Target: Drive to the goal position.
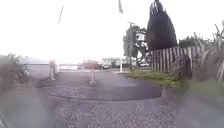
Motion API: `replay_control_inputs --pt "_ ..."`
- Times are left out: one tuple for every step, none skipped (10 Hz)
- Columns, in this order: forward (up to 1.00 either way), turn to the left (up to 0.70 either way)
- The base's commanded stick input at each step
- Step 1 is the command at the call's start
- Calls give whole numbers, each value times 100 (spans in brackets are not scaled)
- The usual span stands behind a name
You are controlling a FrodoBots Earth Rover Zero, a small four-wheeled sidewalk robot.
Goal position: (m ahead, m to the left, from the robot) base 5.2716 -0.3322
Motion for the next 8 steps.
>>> replay_control_inputs --pt "70 -14" --pt "70 -14" --pt "70 -14" --pt "70 -14" --pt "70 -14" --pt "70 -14" --pt "70 -14" --pt "70 -14"
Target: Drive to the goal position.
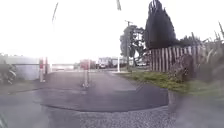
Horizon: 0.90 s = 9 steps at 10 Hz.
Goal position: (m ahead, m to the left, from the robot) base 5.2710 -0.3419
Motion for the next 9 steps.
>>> replay_control_inputs --pt "70 -14" --pt "70 -9" --pt "70 -3" --pt "70 0" --pt "70 0" --pt "70 0" --pt "70 0" --pt "70 0" --pt "70 0"
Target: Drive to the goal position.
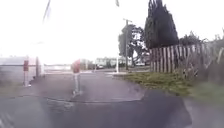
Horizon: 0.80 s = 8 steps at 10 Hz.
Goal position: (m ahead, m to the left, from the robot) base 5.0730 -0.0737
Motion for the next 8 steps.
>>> replay_control_inputs --pt "70 0" --pt "70 0" --pt "70 0" --pt "70 0" --pt "70 0" --pt "70 0" --pt "70 0" --pt "70 14"
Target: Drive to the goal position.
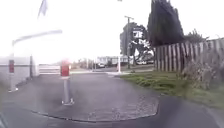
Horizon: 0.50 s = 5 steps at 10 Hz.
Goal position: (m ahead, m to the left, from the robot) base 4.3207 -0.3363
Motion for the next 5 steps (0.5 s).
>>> replay_control_inputs --pt "70 14" --pt "70 14" --pt "70 14" --pt "70 14" --pt "70 0"
